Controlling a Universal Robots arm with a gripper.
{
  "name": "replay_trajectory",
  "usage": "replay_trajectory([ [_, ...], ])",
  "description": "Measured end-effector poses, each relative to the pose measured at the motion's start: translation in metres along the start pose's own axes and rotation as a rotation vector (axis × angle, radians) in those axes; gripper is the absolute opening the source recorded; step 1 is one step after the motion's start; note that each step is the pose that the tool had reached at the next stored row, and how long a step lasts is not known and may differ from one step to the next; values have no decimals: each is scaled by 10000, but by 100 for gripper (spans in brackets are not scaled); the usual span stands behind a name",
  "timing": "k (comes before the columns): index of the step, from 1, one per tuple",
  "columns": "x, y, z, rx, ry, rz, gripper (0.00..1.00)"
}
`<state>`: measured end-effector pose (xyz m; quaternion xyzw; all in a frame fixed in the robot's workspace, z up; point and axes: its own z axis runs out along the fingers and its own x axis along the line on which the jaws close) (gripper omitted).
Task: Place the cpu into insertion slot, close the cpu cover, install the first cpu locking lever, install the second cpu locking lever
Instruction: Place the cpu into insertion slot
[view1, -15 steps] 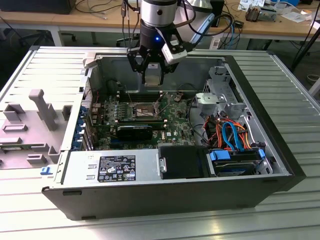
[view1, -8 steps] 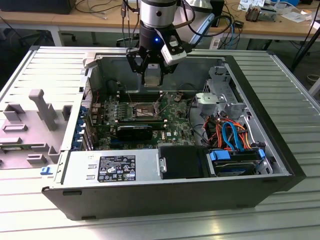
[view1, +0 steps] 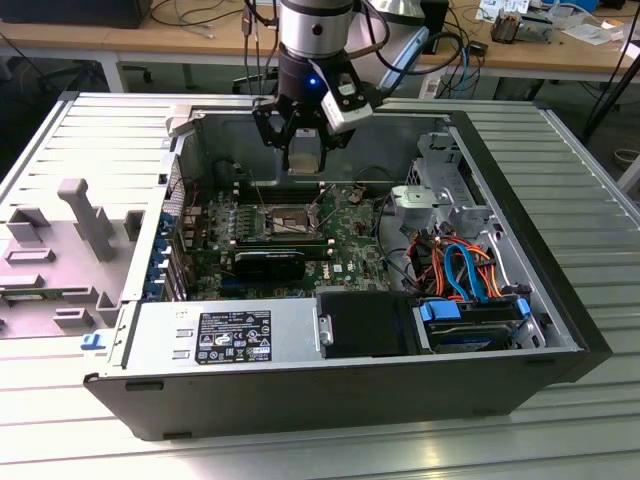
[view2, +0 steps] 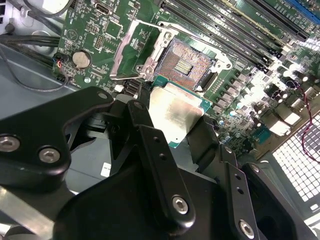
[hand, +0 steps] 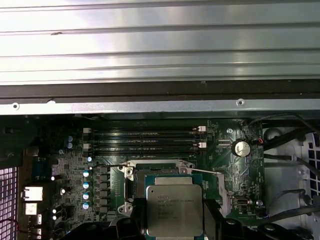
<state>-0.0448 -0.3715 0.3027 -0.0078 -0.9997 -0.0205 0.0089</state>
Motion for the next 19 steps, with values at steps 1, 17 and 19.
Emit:
replay_trajectory([
  [1,1,0,2,0,0,0,55],
  [17,13,-3,60,1,0,0,55],
  [19,13,-3,65,1,0,0,55],
])
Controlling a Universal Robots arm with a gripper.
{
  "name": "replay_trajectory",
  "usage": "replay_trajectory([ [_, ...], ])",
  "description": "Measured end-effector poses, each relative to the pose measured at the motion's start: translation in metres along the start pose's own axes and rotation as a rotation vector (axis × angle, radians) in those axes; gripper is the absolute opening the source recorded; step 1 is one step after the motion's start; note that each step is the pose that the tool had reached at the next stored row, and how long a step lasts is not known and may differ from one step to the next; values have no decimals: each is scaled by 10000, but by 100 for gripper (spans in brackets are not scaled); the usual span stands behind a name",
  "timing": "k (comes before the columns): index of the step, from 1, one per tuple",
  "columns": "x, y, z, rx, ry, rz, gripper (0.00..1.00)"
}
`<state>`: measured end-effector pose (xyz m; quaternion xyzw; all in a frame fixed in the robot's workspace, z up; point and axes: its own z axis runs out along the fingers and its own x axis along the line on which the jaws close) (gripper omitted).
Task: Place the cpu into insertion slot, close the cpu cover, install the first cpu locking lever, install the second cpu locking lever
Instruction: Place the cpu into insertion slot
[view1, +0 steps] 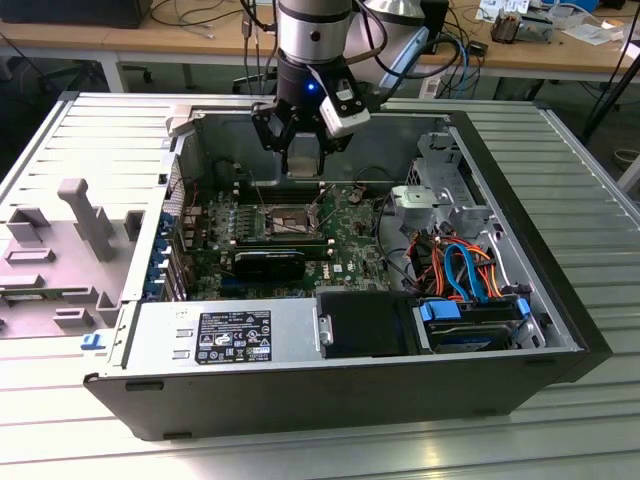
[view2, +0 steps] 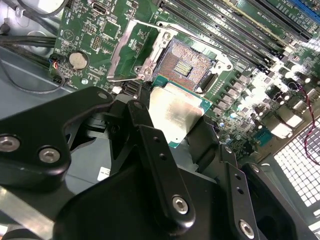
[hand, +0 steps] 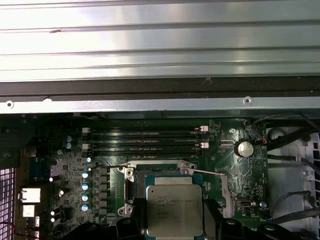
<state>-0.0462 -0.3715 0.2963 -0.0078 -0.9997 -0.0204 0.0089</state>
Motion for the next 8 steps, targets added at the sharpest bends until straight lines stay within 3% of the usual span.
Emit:
replay_trajectory([
  [8,1,-1,16,0,0,0,55],
])
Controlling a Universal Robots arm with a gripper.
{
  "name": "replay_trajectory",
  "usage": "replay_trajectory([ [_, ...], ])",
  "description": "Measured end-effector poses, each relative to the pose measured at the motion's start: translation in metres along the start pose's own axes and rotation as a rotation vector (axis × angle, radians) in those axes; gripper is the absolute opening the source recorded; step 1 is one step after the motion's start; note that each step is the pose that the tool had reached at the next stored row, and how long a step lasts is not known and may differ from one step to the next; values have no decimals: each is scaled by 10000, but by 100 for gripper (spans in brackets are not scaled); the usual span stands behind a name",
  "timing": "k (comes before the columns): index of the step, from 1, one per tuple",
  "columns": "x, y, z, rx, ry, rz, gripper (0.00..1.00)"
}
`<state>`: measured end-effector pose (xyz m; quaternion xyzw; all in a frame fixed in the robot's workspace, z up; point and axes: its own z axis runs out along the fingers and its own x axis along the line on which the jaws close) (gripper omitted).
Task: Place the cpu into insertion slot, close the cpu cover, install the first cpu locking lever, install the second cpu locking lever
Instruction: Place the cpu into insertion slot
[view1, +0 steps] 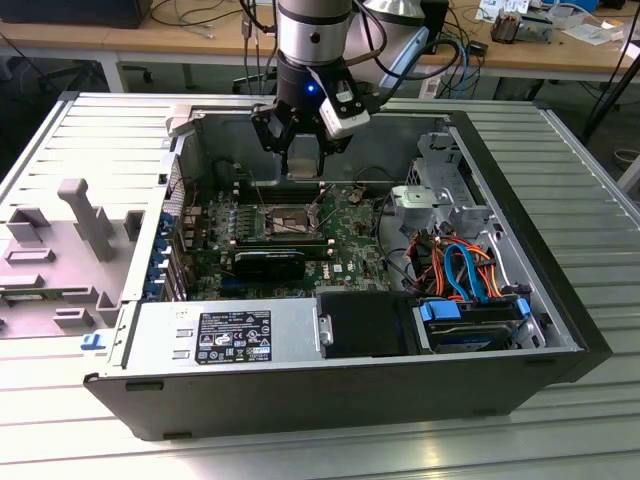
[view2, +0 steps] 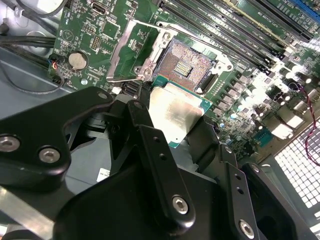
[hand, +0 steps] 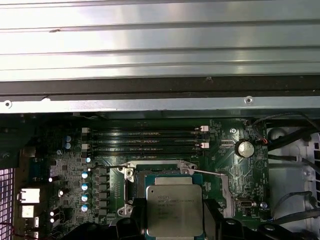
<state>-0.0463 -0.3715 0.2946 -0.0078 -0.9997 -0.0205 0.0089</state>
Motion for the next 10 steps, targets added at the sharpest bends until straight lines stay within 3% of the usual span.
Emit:
replay_trajectory([
  [10,2,-1,22,0,0,0,55],
])
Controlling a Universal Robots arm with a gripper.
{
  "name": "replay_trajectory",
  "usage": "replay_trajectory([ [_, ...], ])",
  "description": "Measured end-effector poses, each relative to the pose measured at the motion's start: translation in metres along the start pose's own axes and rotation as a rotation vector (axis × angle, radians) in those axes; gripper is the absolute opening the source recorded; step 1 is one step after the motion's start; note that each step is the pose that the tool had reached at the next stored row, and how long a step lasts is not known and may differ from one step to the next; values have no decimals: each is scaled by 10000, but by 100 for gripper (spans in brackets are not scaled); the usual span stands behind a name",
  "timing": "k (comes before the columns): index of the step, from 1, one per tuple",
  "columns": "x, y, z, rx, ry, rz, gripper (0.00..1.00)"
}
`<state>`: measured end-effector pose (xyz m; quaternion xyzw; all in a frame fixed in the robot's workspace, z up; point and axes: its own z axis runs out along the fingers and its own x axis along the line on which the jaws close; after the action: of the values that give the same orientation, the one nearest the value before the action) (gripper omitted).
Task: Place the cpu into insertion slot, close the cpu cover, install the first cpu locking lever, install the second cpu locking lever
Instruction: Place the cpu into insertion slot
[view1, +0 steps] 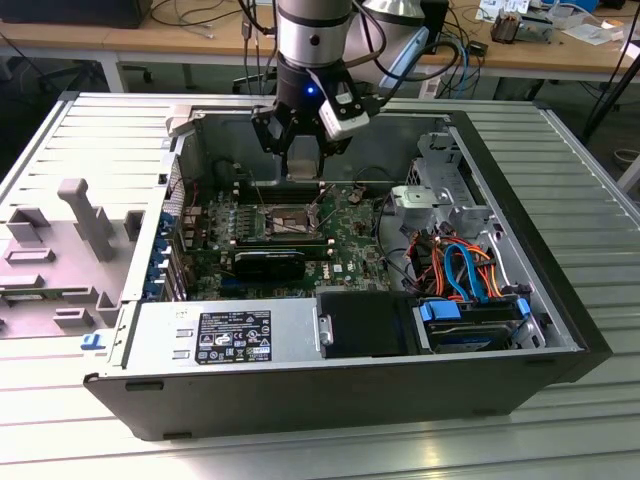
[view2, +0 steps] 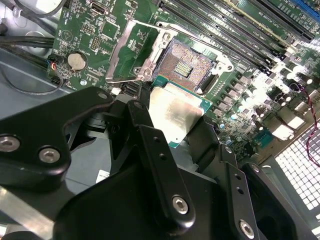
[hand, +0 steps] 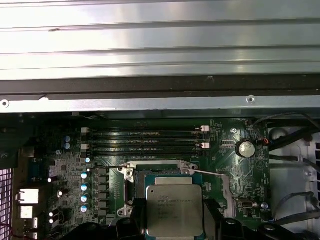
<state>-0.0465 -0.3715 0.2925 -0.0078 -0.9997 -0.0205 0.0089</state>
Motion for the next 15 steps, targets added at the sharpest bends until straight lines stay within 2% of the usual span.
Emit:
replay_trajectory([
  [15,16,-2,44,0,0,0,55],
])
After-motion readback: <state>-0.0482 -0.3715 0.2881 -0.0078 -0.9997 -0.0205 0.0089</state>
